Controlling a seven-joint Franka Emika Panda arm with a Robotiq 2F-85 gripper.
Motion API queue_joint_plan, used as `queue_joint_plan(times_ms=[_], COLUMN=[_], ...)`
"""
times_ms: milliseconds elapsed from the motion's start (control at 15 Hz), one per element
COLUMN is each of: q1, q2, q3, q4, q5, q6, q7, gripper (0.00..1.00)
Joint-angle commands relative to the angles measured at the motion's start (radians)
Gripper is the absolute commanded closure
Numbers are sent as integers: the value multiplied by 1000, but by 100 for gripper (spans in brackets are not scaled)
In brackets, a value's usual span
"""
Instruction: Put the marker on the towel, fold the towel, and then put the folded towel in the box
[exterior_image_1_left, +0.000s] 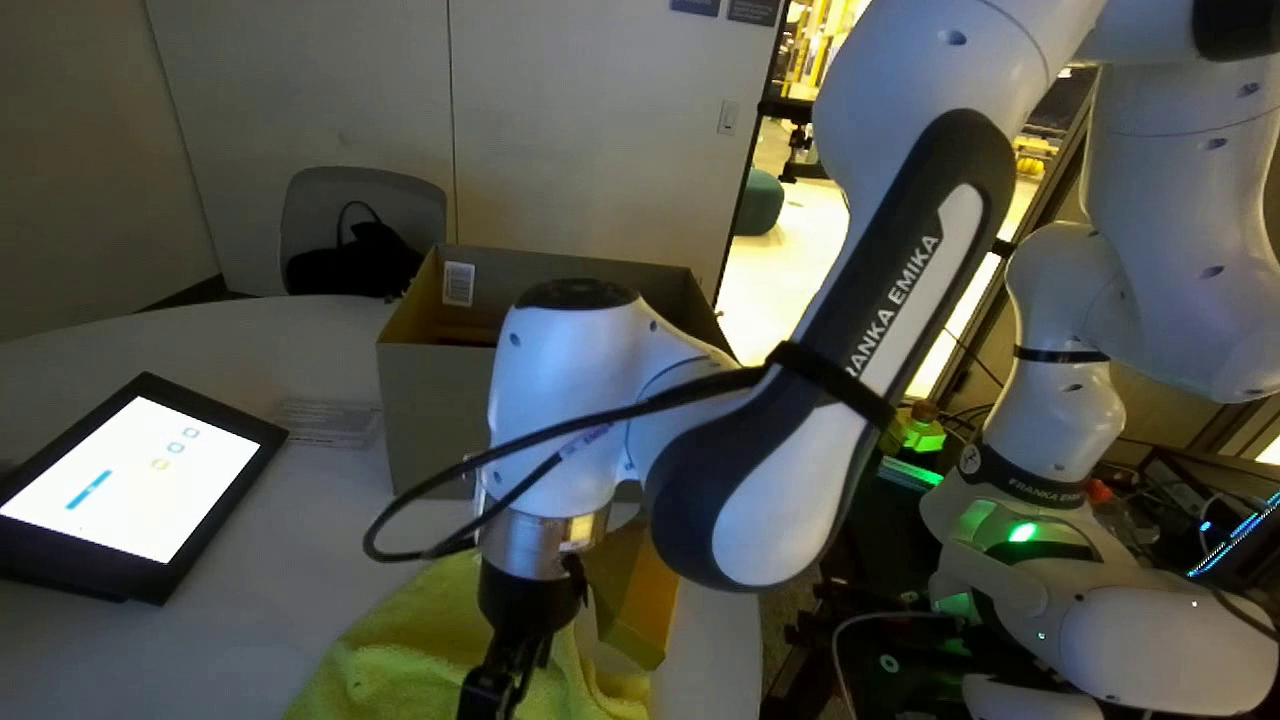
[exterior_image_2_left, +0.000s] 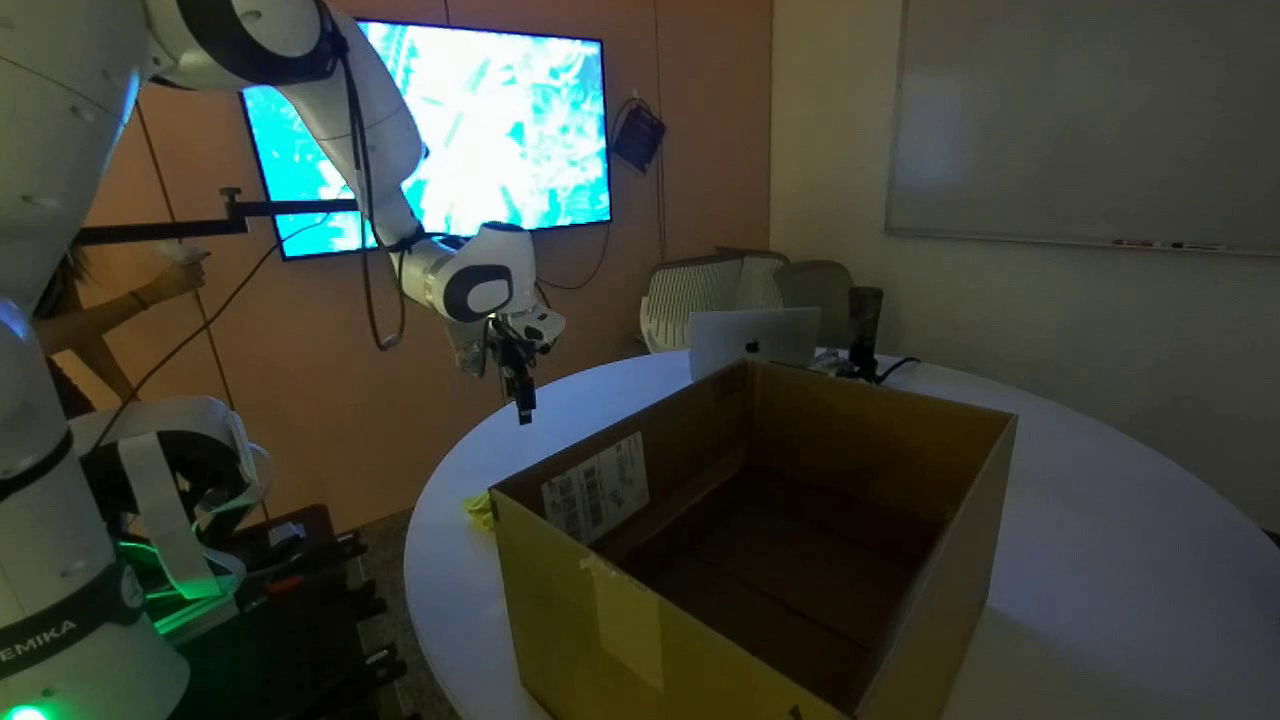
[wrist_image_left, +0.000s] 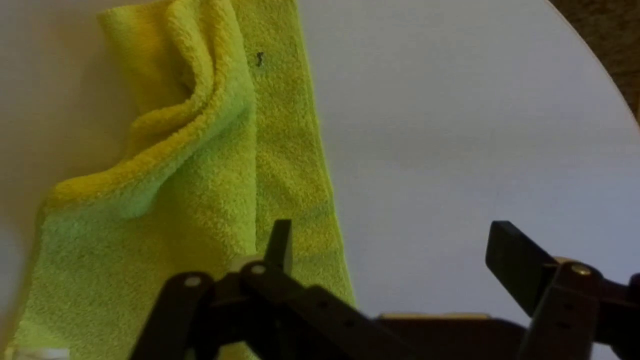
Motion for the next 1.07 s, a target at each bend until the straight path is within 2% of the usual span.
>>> queue_joint_plan(times_ms=[0, 200, 467, 1000], q1=[-48, -42, -56, -117], q2=[9, 85, 210, 419], q3=[-23, -112, -189, -224], q4=[21, 84, 218, 466], q5=[35, 10, 23, 26], q6=[27, 35, -11, -84], q7=[8, 82, 159, 243], gripper=[0, 0, 0, 0])
